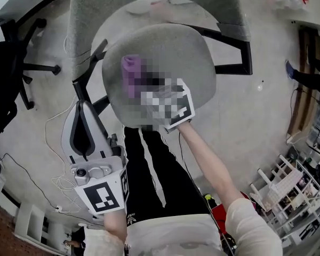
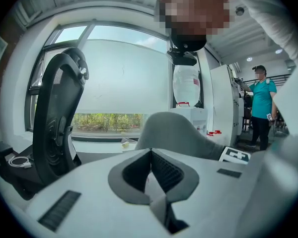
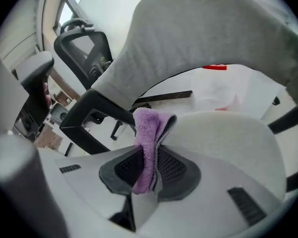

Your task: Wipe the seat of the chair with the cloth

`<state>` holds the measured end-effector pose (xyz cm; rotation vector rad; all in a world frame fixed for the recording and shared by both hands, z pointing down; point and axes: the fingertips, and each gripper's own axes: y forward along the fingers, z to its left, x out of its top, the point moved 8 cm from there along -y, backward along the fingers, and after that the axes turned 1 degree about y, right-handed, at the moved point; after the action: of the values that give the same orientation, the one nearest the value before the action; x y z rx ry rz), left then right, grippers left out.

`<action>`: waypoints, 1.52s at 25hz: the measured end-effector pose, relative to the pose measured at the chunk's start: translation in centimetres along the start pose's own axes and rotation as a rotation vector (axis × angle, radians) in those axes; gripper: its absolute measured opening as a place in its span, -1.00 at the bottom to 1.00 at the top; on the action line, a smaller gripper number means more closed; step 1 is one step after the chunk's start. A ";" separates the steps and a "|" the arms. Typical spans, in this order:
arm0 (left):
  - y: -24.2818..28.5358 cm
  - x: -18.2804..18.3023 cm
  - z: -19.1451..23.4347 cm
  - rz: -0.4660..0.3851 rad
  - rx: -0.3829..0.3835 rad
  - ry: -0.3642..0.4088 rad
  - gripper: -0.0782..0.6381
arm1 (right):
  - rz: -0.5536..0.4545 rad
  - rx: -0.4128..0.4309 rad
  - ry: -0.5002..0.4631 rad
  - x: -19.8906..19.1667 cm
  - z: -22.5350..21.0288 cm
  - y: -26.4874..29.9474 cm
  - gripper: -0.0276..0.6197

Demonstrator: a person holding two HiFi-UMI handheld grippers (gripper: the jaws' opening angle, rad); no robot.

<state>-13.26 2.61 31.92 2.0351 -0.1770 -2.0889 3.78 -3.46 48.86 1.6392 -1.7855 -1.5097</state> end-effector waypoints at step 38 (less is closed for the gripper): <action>-1.8 -1.7 -2.6 0.045 -0.031 -0.004 -0.74 | 0.227 -0.129 -0.090 -4.7 -7.4 0.6 -0.66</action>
<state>-10.78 4.89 33.06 1.9913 -0.1888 -2.0558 10.65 -3.21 54.35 1.2798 -1.8083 -1.5789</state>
